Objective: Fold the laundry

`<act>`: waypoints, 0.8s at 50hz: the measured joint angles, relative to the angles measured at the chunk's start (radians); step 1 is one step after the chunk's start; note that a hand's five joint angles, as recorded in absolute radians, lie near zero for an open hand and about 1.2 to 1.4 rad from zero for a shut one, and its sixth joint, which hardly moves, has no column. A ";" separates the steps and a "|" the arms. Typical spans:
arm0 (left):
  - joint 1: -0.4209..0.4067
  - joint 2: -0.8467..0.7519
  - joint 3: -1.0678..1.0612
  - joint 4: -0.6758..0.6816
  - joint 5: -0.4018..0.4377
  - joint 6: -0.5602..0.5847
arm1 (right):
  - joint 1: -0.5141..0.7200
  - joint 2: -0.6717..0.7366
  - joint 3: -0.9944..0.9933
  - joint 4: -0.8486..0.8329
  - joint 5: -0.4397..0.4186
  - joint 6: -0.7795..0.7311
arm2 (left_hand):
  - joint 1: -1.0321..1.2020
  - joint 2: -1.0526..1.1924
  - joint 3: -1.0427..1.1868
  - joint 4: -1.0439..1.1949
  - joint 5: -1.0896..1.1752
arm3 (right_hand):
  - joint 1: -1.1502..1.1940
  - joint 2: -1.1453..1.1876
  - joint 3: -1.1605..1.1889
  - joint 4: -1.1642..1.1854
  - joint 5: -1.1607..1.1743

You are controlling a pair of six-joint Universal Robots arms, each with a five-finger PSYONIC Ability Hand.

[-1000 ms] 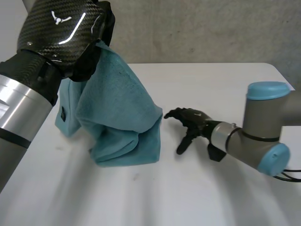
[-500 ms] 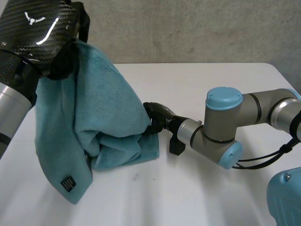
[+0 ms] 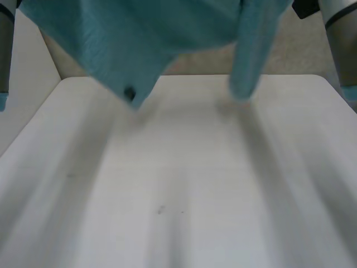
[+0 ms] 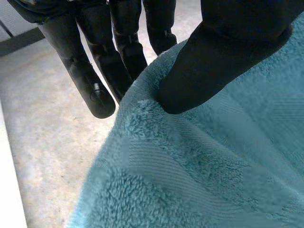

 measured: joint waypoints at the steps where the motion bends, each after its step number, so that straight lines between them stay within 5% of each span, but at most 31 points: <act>1: 0.000 -0.008 -0.014 0.011 -0.006 0.000 | -0.001 -0.015 0.037 0.007 -0.013 -0.025 | 0.000 0.000 0.000 0.000 0.005 | 0.000 0.000 0.000 0.000 0.000; 16: -0.008 -0.076 -0.562 0.040 0.010 0.004 | 0.001 0.045 0.508 0.355 -0.067 -0.473 | 0.000 0.000 0.000 0.000 0.007 | 0.000 0.000 0.003 0.000 0.000; 24: -0.008 -0.100 -0.696 0.022 0.021 0.005 | -0.004 0.134 0.597 0.424 -0.043 -0.541 | 0.000 0.000 0.000 0.000 0.008 | 0.000 0.000 0.004 0.000 0.000; 40: -0.004 0.067 -0.806 -0.079 0.023 0.008 | 0.005 -0.035 0.438 0.595 -0.081 -0.650 | 0.000 0.000 0.000 0.000 0.007 | -0.674 -0.835 -0.845 -0.863 -0.792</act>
